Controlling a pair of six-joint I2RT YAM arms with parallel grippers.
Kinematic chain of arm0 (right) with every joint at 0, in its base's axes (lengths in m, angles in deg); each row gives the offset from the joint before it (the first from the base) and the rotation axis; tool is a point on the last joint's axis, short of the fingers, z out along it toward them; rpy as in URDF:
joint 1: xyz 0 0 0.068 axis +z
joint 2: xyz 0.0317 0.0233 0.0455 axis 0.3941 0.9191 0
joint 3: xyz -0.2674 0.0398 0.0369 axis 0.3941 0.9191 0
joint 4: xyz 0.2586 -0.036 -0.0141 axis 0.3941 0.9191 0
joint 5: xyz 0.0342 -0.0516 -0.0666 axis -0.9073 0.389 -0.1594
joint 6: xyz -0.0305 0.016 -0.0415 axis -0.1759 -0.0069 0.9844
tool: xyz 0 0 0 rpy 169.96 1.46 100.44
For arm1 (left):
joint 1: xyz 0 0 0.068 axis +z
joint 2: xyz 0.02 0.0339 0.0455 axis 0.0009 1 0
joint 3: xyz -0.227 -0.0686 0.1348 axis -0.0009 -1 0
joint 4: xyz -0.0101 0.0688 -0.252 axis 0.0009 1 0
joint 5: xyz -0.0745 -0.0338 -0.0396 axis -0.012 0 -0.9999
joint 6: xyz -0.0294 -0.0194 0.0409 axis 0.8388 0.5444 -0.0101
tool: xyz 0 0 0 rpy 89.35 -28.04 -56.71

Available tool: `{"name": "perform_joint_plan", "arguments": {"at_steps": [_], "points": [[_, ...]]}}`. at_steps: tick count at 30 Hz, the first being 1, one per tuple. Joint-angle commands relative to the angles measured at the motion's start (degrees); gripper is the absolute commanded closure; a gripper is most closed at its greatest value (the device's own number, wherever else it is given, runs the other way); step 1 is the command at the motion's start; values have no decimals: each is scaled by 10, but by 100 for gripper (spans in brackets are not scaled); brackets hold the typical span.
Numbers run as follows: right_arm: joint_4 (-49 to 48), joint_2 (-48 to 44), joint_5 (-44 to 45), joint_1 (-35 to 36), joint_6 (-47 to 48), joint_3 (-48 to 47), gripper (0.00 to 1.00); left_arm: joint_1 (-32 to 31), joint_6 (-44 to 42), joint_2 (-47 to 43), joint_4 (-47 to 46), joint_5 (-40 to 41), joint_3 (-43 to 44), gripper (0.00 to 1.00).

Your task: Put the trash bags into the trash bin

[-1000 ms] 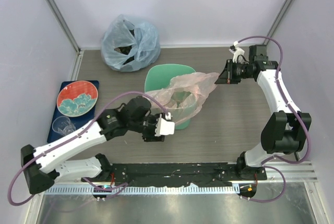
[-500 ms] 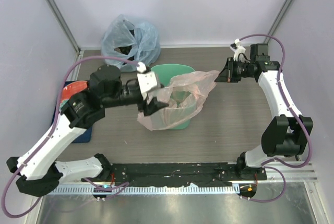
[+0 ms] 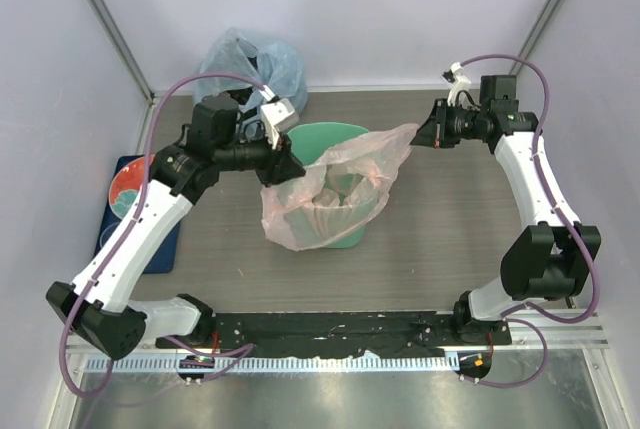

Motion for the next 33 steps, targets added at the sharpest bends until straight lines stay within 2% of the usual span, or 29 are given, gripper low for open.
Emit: {"name": "perform_joint_plan", "arguments": {"at_steps": [1,3,9,19,26,33], "points": [[-39,-5,-14,6,-24,-41,99,60,72,-6,-62,-109,-6,87],[-52,-1,-14,10,-40,-47,99,88,111,4,-106,-105,-7,100],[-99,32,-17,33,-75,-72,99,154,182,57,-180,-40,-18,100],[-114,105,18,71,-85,-104,98,184,242,120,-231,53,-57,100],[-84,147,25,79,-61,-77,99,184,263,164,-212,55,-87,100],[-66,184,17,82,-42,-76,99,185,292,198,-238,43,-112,100]]}}
